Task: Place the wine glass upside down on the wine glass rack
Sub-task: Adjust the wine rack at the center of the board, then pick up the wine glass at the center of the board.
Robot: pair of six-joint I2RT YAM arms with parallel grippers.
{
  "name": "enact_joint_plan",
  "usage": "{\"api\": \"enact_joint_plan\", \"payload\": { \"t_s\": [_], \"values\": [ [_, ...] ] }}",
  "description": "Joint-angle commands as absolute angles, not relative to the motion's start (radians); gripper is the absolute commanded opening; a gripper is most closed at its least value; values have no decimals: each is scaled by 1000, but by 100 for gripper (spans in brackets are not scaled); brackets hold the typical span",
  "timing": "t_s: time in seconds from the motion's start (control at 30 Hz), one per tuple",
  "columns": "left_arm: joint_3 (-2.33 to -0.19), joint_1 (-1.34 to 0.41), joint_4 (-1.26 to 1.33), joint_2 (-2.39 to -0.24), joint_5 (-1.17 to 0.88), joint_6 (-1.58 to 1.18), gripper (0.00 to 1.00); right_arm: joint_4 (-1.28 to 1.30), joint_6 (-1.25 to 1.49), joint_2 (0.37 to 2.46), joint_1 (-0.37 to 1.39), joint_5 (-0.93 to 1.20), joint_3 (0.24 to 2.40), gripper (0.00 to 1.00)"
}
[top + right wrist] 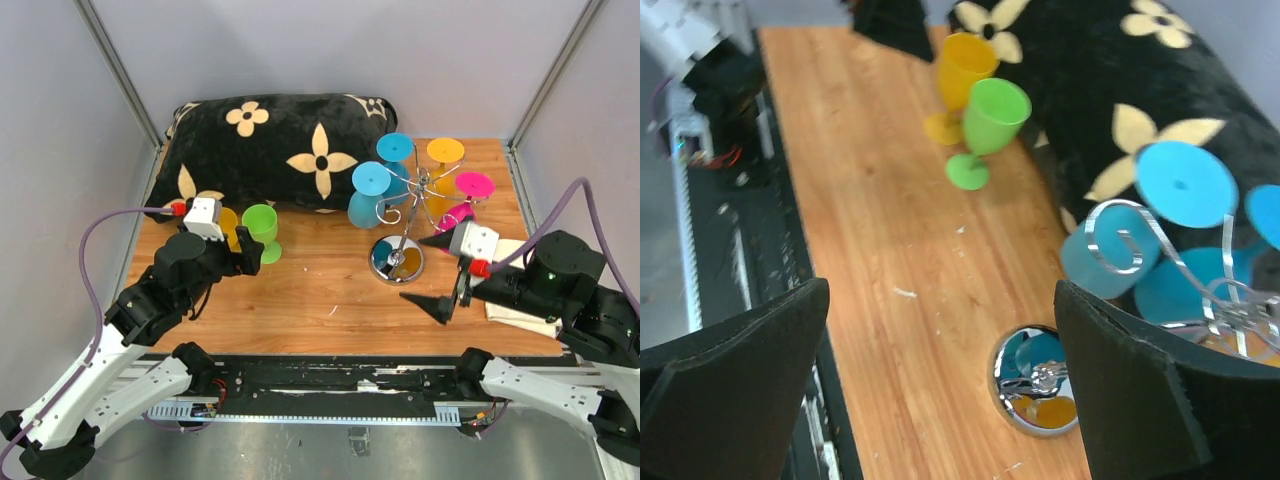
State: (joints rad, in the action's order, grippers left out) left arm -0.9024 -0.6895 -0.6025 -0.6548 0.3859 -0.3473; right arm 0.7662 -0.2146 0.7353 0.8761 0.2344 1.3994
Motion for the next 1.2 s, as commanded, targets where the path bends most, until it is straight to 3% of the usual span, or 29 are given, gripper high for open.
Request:
{"api": "enact_joint_plan", "payload": {
  "t_s": [0.0, 0.2, 0.47, 0.73, 0.93, 1.17],
  "values": [
    [-933, -690, -617, -639, 427, -365, 96, 865, -340, 706, 1023, 205, 1320, 95],
    [-939, -690, -624, -636, 457, -368, 96, 780, -320, 747, 1073, 279, 1201, 91],
    [-936, -690, -640, -622, 504, -371, 96, 500, -301, 891, 1375, -8, 1071, 93],
    [-935, -690, -633, -577, 534, -415, 96, 103, -77, 998, 1380, -253, 844, 99],
    [-932, -690, -654, -559, 518, -418, 96, -98, 61, 1182, 1381, -291, 775, 98],
    [-914, -690, -690, -494, 538, -426, 96, -277, 152, 1467, 1373, -319, 844, 98]
  ]
}}
